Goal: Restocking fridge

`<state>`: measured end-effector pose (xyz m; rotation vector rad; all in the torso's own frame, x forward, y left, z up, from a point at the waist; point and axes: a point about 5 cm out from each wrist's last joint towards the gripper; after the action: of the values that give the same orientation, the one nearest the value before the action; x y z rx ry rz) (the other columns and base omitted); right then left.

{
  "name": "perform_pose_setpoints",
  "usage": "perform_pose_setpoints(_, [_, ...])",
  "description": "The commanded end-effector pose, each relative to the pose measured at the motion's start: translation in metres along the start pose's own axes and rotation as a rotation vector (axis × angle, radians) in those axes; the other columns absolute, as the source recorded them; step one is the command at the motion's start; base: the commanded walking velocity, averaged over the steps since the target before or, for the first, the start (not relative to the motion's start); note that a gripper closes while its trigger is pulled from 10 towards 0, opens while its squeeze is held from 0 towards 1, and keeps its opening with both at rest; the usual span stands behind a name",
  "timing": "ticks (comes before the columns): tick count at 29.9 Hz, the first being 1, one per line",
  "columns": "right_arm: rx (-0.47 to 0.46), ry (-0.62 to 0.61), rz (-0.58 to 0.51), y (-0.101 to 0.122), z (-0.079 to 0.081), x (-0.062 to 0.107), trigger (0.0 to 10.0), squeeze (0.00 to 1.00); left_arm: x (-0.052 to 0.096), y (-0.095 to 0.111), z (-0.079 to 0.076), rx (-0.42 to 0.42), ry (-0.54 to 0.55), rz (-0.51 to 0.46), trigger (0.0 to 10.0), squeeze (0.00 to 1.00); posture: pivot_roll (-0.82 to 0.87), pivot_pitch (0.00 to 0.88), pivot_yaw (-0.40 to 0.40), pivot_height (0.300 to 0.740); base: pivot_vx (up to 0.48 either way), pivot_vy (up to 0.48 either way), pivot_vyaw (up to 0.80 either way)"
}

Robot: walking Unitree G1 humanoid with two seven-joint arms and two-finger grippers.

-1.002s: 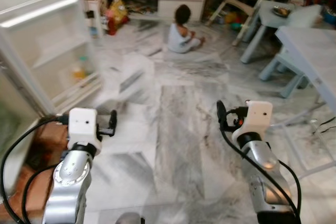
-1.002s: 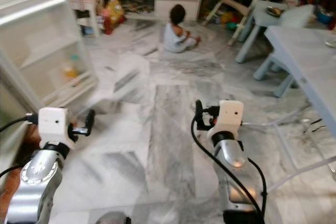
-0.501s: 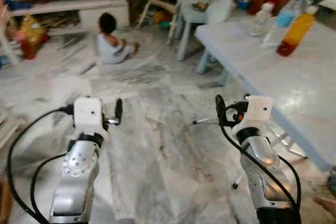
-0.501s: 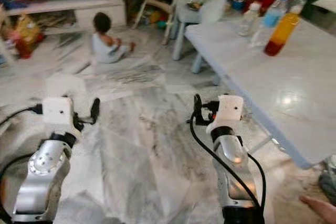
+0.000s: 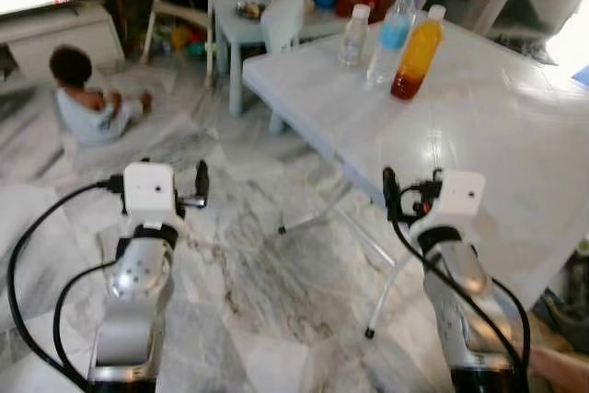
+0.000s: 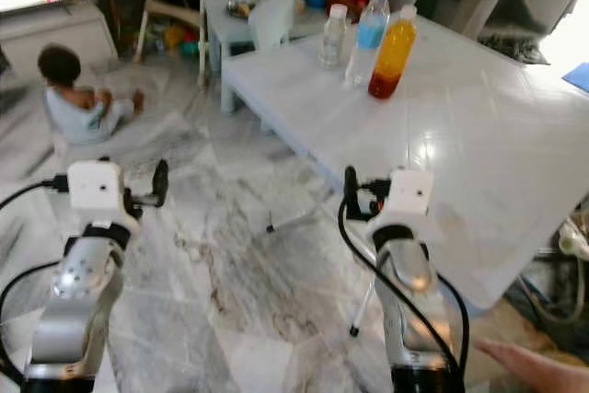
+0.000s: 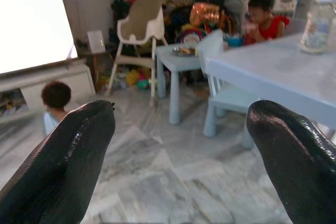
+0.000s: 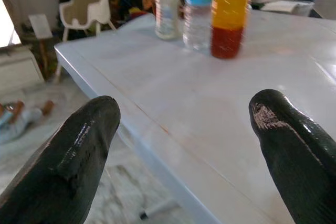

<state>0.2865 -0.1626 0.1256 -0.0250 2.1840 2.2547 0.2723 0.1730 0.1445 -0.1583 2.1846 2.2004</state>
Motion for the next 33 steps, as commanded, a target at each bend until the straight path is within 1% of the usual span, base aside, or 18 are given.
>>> perform_pose_setpoints(1, [-0.013, 0.02, -0.02, 0.005, 0.005, -0.002, 10.0, 0.0, 0.001, -0.002, 0.008, -0.023, 0.029, 0.008, 10.0, 0.0, 0.06, 0.048, -0.055, 0.74, 0.33, 0.349, 0.0])
perform_pose_setpoints(3, [-0.013, 0.014, -0.03, 0.007, 0.005, -0.002, 10.0, 0.0, 0.001, -0.002, 0.008, -0.022, 0.029, 0.007, 10.0, 0.0, 0.06, 0.049, -0.055, 0.74, 0.33, 0.349, 0.0])
perform_pose_setpoints(5, [0.029, 0.014, -0.033, 0.009, 0.004, -0.002, 10.0, 0.0, 0.0, -0.003, 0.007, -0.026, 0.026, 0.007, 10.0, 0.0, 0.05, 0.047, -0.052, 0.74, 0.33, 0.349, 0.0])
perform_pose_setpoints(7, [0.048, 0.01, -0.027, 0.008, 0.004, -0.002, 10.0, 0.0, 0.0, -0.004, 0.006, -0.027, 0.023, 0.007, 10.0, 0.0, 0.05, 0.048, -0.052, 0.74, 0.33, 0.349, 0.0])
perform_pose_setpoints(10, [0.107, 0.016, -0.023, 0.006, 0.004, -0.004, 10.0, 0.0, -0.003, -0.001, 0.0, -0.03, -0.009, -0.006, 10.0, 0.0, 0.05, 0.054, -0.051, 0.74, 0.339, 0.34, 0.0])
perform_pose_setpoints(11, [0.079, 0.03, -0.03, 0.005, 0.006, -0.004, 10.0, 0.0, -0.003, -0.001, -0.001, -0.029, -0.014, -0.009, 10.0, 0.0, 0.05, 0.052, -0.051, 0.74, 0.352, 0.326, 0.0])
perform_pose_setpoints(13, [0.036, 0.022, -0.024, 0.004, 0.008, -0.004, 10.0, 0.0, -0.004, -0.001, -0.002, -0.028, -0.016, -0.009, 10.0, 0.0, 0.05, 0.053, -0.05, 0.74, 0.379, 0.292, 0.0])
perform_pose_setpoints(14, [0.016, -0.028, -0.015, 0.002, 0.007, -0.005, 10.0, 0.0, -0.004, -0.001, -0.004, -0.03, -0.026, -0.013, 10.0, 0.0, 0.05, 0.053, -0.05, 0.74, 0.42, 0.0, 0.0])
perform_pose_setpoints(15, [0.017, -0.045, -0.014, 0.002, 0.006, -0.005, 10.0, 0.0, -0.004, -0.001, -0.005, -0.031, -0.03, -0.015, 10.0, 0.0, 0.05, 0.053, -0.05, 0.74, 0.42, 0.0, 0.0])
perform_pose_setpoints(17, [0.027, -0.01, 0.017, 0.0, 0.007, -0.005, 10.0, 0.0, -0.003, -0.002, -0.009, -0.014, -0.062, -0.011, 10.0, 0.0, 0.05, 0.054, -0.05, 0.74, 0.472, 0.0, 0.0])
perform_pose_setpoints(18, [0.019, 0.004, -0.015, 0.002, 0.007, -0.004, 10.0, 0.0, -0.003, 0.0, -0.01, -0.015, -0.066, -0.015, 10.0, 0.0, 0.05, 0.054, -0.051, 0.74, 0.48, 0.0, 0.0])
perform_pose_setpoints(21, [0.004, 0.017, -0.03, 0.005, 0.007, -0.004, 10.0, 0.0, -0.003, -0.001, -0.011, -0.016, -0.068, -0.016, 10.0, 0.0, 0.05, 0.056, -0.05, 0.74, 0.48, 0.0, 0.0])
perform_pose_setpoints(23, [0.017, 0.011, -0.032, 0.005, 0.005, -0.005, 10.0, 0.0, -0.003, -0.001, -0.012, -0.014, -0.07, -0.013, 10.0, 0.0, 0.05, 0.056, -0.05, 0.74, 0.48, 0.0, 0.0])
perform_pose_setpoints(25, [-0.002, -0.017, -0.009, 0.003, 0.002, -0.006, 10.0, 0.0, -0.002, -0.002, -0.013, -0.01, -0.077, -0.012, 10.0, 0.0, 0.05, 0.056, -0.051, 0.74, 0.48, 0.0, -0.8])
perform_pose_setpoints(28, [0.014, -0.012, -0.016, 0.004, 0.001, -0.007, 10.0, 0.0, -0.003, -0.002, -0.014, -0.005, -0.081, -0.012, 10.0, 0.0, 0.05, 0.055, -0.049, 0.74, 0.48, 0.0, -0.8])
perform_pose_setpoints(33, [0.015, -0.01, -0.018, 0.004, 0.001, -0.007, 10.0, 0.0, -0.003, -0.002, -0.015, -0.006, -0.089, -0.013, 10.0, 0.0, 0.05, 0.054, -0.049, 0.74, 0.48, 0.0, -0.8])
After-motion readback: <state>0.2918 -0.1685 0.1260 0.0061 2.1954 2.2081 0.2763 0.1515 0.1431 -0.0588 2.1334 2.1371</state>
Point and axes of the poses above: a point about 5 cm out from each wrist's last joint towards the gripper, its own x axis pointing back from the gripper into the wrist, its own y axis along the axis of the wrist's last joint, z = x × y, and after that the axes turned 6 degrees about x, right-handed
